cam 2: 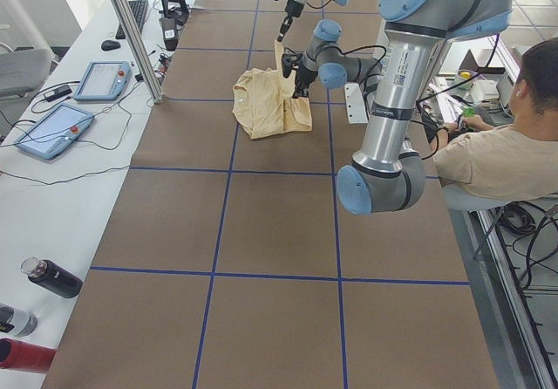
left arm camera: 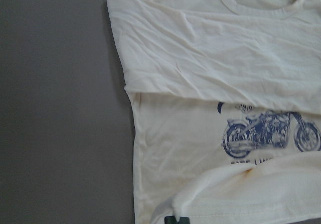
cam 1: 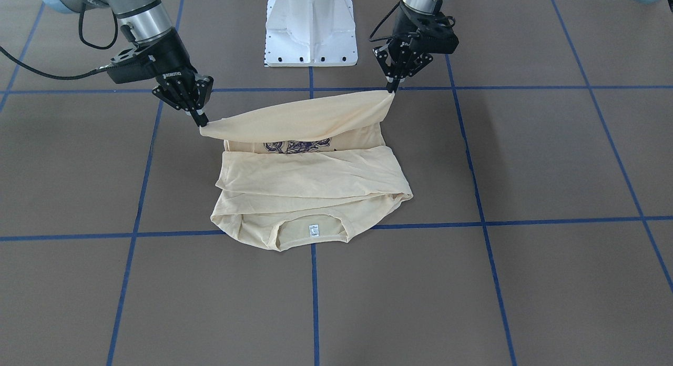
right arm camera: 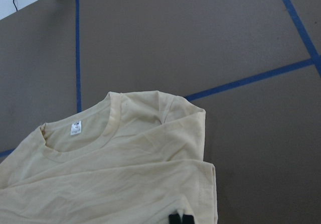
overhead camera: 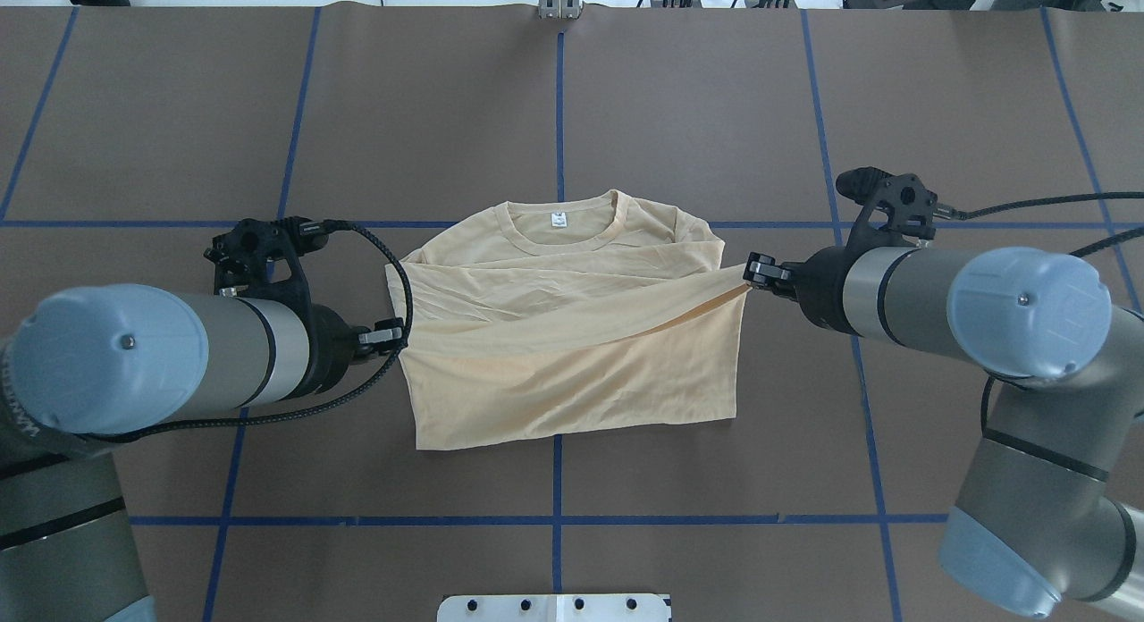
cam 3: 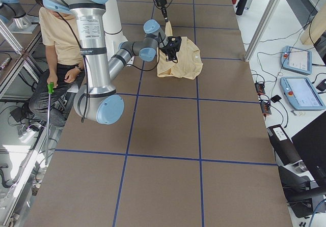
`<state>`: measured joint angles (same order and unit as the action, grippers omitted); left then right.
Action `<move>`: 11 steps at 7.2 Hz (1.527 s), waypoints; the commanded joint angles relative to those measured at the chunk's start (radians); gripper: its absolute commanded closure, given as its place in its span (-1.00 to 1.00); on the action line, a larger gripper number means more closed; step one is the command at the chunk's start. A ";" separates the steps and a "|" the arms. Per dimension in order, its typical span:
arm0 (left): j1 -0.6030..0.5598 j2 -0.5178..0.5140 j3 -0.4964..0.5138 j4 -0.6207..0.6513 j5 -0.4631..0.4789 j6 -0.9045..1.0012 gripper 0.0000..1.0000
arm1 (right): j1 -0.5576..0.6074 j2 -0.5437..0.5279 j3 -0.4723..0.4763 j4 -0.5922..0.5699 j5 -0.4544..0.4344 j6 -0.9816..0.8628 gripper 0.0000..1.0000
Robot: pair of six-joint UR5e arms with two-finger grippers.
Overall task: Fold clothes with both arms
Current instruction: 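Release the hem at the collar and raise both grippers away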
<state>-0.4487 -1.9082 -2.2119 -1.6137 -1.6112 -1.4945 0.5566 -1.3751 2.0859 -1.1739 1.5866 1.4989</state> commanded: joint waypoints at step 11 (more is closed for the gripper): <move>-0.117 -0.127 0.544 -0.370 0.093 0.095 1.00 | 0.079 0.301 -0.472 0.011 -0.057 -0.031 1.00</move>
<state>-0.5650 -2.0279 -1.6958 -1.9815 -1.5188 -1.4013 0.6347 -1.0899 1.6448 -1.1628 1.5299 1.4686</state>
